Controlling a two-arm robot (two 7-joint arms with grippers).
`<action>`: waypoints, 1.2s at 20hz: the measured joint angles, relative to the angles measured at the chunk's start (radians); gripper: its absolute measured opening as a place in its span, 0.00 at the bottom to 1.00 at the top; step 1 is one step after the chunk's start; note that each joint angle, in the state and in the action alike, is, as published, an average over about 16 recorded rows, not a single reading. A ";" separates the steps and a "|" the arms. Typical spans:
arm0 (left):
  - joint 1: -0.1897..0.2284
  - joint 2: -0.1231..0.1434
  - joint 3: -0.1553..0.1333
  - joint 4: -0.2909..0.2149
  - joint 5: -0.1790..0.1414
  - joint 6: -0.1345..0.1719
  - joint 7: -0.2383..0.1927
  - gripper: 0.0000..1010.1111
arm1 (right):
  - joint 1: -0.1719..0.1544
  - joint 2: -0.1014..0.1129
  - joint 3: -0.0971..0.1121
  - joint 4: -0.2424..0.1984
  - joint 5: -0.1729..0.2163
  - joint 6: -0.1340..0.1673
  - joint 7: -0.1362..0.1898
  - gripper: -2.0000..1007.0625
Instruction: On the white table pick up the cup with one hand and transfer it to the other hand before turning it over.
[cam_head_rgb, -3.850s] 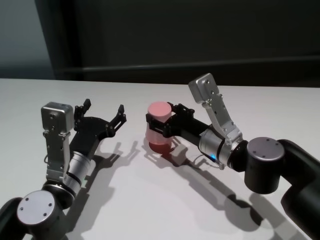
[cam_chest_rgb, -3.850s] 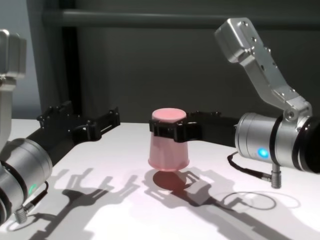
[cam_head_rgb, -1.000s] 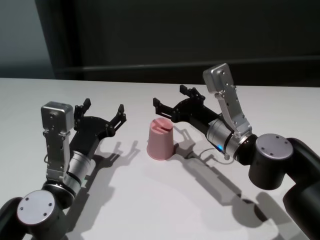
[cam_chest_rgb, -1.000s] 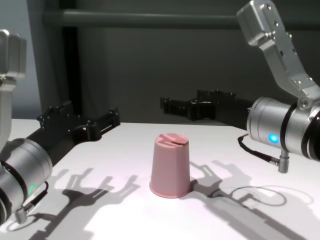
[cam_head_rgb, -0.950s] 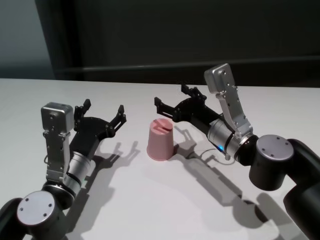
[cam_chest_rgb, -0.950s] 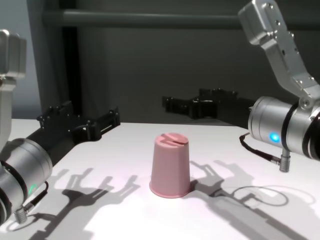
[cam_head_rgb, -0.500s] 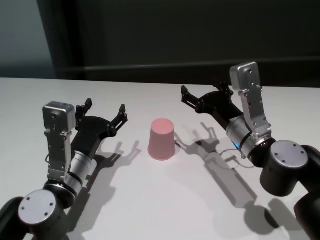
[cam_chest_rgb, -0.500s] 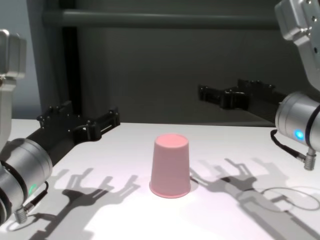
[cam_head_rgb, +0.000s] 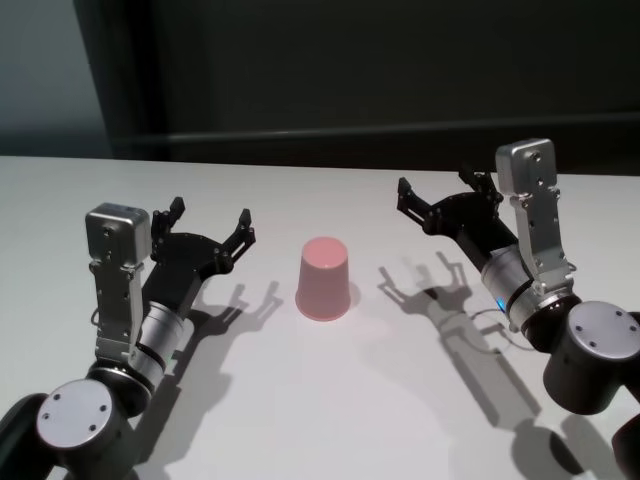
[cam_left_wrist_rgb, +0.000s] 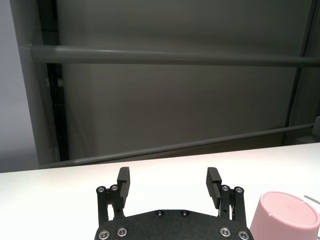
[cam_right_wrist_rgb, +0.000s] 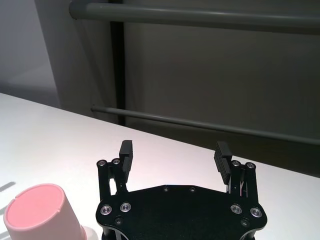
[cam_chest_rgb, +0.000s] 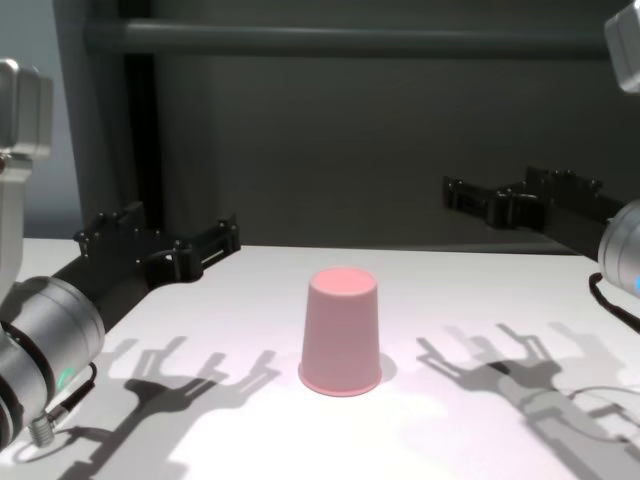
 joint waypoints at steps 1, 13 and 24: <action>0.000 0.000 0.000 0.000 0.000 0.000 0.000 0.99 | -0.007 0.001 0.005 -0.005 -0.002 -0.001 -0.004 0.99; 0.000 0.000 0.000 0.000 0.000 0.000 0.000 0.99 | -0.090 0.008 0.056 -0.053 -0.038 -0.025 -0.048 0.99; 0.000 0.000 0.000 0.000 0.000 0.000 0.000 0.99 | -0.152 -0.001 0.093 -0.084 -0.081 -0.043 -0.093 0.99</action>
